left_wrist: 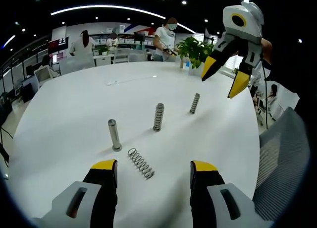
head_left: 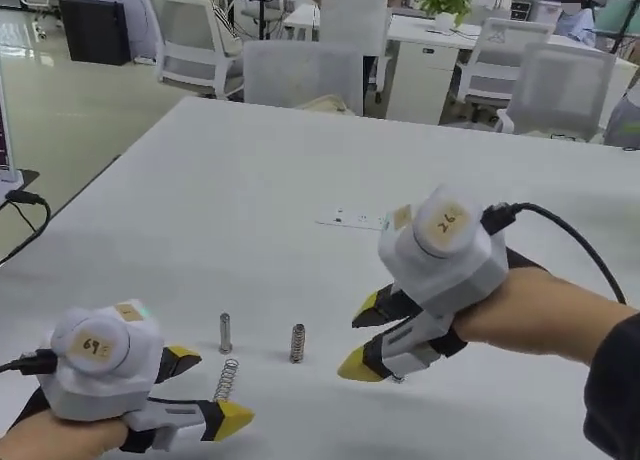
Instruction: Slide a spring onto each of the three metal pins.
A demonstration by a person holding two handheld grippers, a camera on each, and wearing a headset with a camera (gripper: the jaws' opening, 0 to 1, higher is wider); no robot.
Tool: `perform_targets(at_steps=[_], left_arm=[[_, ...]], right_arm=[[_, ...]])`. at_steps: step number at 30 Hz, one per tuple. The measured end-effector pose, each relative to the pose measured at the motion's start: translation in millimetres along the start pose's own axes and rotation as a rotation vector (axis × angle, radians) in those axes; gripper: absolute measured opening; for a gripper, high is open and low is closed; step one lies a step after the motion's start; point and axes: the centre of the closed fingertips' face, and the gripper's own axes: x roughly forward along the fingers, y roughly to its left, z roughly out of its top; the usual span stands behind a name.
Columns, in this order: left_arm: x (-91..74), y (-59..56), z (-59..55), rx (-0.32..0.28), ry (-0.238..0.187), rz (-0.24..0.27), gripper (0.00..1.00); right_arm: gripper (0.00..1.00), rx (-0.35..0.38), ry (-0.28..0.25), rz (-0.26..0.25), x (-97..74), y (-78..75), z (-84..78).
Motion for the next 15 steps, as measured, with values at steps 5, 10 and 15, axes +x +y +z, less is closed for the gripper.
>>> perform_targets(at_steps=[5, 10, 15], left_arm=[[1.2, -1.2, -1.6, 0.003, 0.008, -0.001, 0.54], [2.6, 0.8, -2.3, -0.006, 0.011, 0.003, 0.53], [4.3, 1.5, -2.1, -0.011, 0.014, 0.007, 0.52]], right_arm=[[0.33, 0.036, -0.07, -0.034, -9.4, 6.8, -5.7], [0.32, 0.075, -0.098, -0.056, -18.5, 13.1, -19.4], [0.32, 0.138, -0.142, -0.088, -27.3, 12.2, -30.8]])
